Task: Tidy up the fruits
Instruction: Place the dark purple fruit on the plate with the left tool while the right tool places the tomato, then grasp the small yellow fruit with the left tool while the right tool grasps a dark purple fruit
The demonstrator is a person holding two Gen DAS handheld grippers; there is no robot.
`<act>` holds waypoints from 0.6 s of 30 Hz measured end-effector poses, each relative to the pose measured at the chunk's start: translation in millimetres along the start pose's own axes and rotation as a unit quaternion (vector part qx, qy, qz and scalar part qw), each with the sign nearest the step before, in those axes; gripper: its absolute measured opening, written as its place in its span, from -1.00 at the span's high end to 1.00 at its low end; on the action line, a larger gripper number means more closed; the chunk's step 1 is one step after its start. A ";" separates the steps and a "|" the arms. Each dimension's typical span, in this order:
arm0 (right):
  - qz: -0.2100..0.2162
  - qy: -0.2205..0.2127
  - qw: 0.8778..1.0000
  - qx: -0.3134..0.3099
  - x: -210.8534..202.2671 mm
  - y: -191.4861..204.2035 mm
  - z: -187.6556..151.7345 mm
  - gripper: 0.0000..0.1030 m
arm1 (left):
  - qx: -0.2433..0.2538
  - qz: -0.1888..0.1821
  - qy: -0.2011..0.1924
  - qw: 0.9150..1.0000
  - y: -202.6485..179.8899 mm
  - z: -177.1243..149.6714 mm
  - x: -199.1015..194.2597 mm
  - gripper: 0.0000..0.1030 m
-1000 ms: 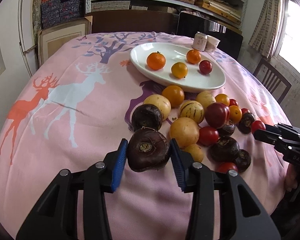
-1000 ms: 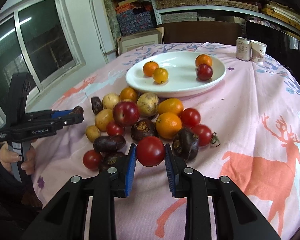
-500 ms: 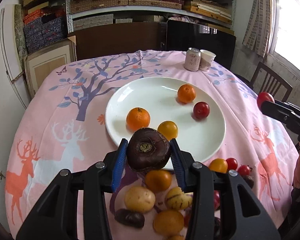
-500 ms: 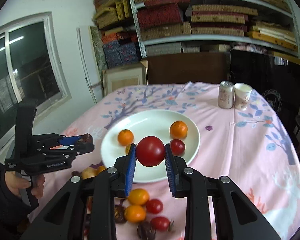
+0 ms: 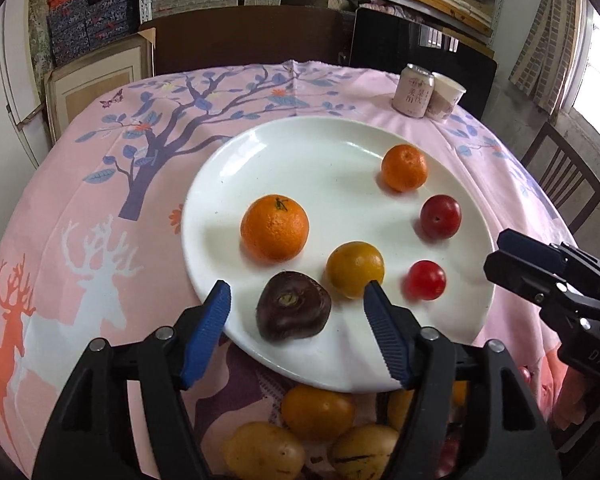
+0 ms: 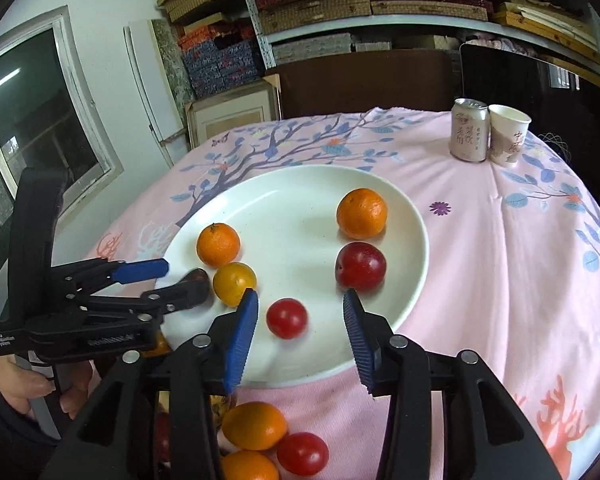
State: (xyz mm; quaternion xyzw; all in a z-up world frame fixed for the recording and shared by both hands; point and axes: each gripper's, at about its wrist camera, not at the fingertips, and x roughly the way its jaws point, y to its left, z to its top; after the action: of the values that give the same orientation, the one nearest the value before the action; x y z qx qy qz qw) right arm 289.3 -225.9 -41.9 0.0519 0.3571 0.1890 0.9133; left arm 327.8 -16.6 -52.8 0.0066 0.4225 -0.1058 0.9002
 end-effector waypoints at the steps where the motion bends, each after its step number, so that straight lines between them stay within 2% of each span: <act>1: 0.002 -0.005 1.000 0.004 -6.9 -1.7 -2.5 0.13 | -0.002 -0.001 -0.007 1.000 1.8 -2.3 -8.9 -0.31; 5: 0.009 -0.016 1.000 0.011 -34.8 -4.2 -23.1 0.07 | 0.000 -0.005 -0.037 0.999 7.3 -22.1 -49.5 -0.40; 7: 0.013 -0.022 1.000 0.016 -47.7 -5.8 -37.1 -0.01 | 0.015 -0.010 -0.042 0.999 5.5 -42.7 -69.3 -0.45; 10: 0.020 -0.027 0.999 0.021 -65.0 -5.9 -59.0 -0.03 | 0.045 -0.010 -0.027 0.999 -2.1 -77.6 -85.1 -0.46; 14: 0.003 -0.031 0.999 0.011 -78.1 -4.6 -86.8 -0.04 | 0.073 -0.001 -0.001 0.997 -14.6 -121.2 -91.1 -0.46; 16: 0.019 -0.032 0.999 0.023 -83.8 -8.1 -92.9 -0.04 | 0.080 0.001 0.002 0.997 -18.9 -134.1 -92.2 -0.46; 18: 0.017 -0.031 0.999 0.025 -85.7 -8.8 -96.3 -0.04 | 0.080 0.005 0.005 0.997 -20.3 -138.7 -88.5 -0.45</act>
State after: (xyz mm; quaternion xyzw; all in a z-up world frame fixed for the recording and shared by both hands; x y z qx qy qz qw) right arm 169.7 -270.7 -60.9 0.0863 0.3319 0.1939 0.9191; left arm 163.6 -6.1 -72.9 0.0808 0.4175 -0.1346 0.8950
